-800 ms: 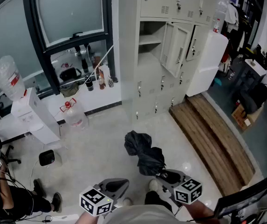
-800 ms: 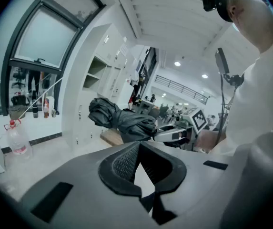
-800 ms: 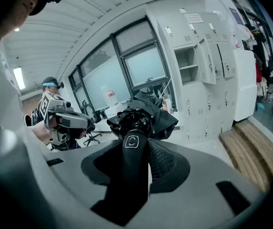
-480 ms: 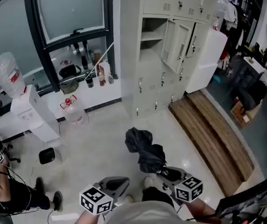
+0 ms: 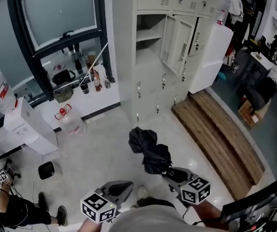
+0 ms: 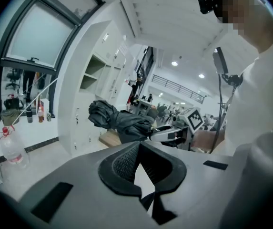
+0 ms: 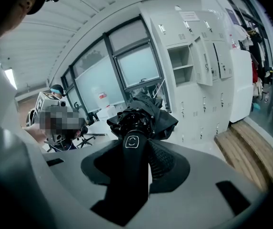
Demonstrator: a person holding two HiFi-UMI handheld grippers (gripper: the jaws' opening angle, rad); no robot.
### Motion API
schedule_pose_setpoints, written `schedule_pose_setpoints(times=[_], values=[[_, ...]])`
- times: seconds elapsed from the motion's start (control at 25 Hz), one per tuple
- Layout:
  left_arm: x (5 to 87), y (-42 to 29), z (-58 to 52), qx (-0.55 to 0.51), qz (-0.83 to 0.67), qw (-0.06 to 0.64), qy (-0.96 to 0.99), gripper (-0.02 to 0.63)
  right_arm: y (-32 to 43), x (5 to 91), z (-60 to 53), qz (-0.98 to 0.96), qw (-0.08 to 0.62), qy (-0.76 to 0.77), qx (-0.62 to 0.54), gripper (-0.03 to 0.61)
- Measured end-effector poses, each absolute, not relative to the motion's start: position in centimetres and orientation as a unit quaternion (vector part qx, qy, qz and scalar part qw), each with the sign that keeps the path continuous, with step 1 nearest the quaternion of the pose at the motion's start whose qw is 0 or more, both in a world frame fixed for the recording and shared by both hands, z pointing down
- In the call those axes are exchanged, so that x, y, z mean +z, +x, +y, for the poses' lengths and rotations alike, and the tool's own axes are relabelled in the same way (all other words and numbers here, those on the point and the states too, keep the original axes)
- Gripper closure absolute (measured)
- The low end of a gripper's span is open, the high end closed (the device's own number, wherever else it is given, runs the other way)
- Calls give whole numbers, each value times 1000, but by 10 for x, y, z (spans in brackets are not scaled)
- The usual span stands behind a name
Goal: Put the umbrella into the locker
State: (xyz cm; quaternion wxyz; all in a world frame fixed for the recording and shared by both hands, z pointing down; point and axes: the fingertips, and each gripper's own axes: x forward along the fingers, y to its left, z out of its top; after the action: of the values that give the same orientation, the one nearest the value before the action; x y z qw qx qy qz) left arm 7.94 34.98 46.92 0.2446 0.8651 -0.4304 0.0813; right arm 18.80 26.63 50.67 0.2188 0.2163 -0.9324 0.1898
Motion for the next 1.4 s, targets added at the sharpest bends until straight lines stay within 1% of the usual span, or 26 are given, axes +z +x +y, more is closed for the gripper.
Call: schedule_pose_setpoints(times=[0.32, 0.56, 0.76, 1.12, 1.4], values=[[455, 80, 256, 102, -425, 226, 871, 603, 188, 495, 154, -936, 204, 241, 156, 420], [457, 71, 202, 106, -409, 231, 877, 604, 188, 499, 89, -926, 198, 274, 168, 420], [466, 41, 152, 102, -392, 234, 884, 604, 173, 505, 37, -917, 200, 299, 171, 420], [446, -39, 36, 113, -331, 210, 913, 604, 103, 488, -60, -897, 187, 361, 174, 420], [444, -93, -21, 125, -299, 203, 924, 604, 60, 481, -138, -883, 172, 403, 167, 420]])
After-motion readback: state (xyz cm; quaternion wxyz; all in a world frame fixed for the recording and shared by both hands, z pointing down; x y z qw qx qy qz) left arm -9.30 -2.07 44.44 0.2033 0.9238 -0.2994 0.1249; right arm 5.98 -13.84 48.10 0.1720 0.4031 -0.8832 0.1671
